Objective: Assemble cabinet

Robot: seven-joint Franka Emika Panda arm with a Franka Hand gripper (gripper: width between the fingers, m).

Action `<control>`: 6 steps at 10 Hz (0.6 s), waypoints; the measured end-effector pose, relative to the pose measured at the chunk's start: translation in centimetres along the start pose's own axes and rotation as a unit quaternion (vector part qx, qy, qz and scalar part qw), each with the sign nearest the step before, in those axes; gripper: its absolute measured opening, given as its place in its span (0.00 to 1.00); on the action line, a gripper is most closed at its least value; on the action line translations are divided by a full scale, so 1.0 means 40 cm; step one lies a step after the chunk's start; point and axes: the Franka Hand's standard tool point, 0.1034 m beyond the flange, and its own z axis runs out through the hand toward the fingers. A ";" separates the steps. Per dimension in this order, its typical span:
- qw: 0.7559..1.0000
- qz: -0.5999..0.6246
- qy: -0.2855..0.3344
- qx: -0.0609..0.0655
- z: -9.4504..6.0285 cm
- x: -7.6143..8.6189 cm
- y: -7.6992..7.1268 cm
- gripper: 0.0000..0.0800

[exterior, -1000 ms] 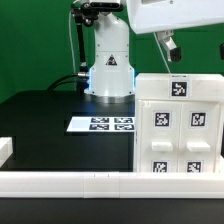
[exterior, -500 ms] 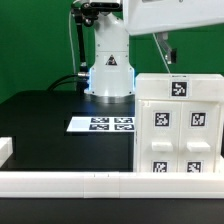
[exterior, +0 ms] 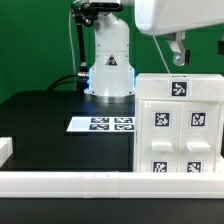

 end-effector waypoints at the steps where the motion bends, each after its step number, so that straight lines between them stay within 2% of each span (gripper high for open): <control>1: 1.000 -0.018 0.000 0.000 0.000 -0.001 0.001 0.81; 2: 0.998 -0.068 0.000 -0.004 0.001 -0.001 0.006 0.81; 4: 0.980 -0.192 0.028 -0.036 0.002 0.008 0.023 0.81; 6: 0.937 -0.336 0.047 -0.079 0.007 0.018 0.048 0.81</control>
Offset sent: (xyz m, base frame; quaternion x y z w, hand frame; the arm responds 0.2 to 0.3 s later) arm -0.0016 -0.0045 -0.0006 -0.0581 0.0748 -0.2677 0.9588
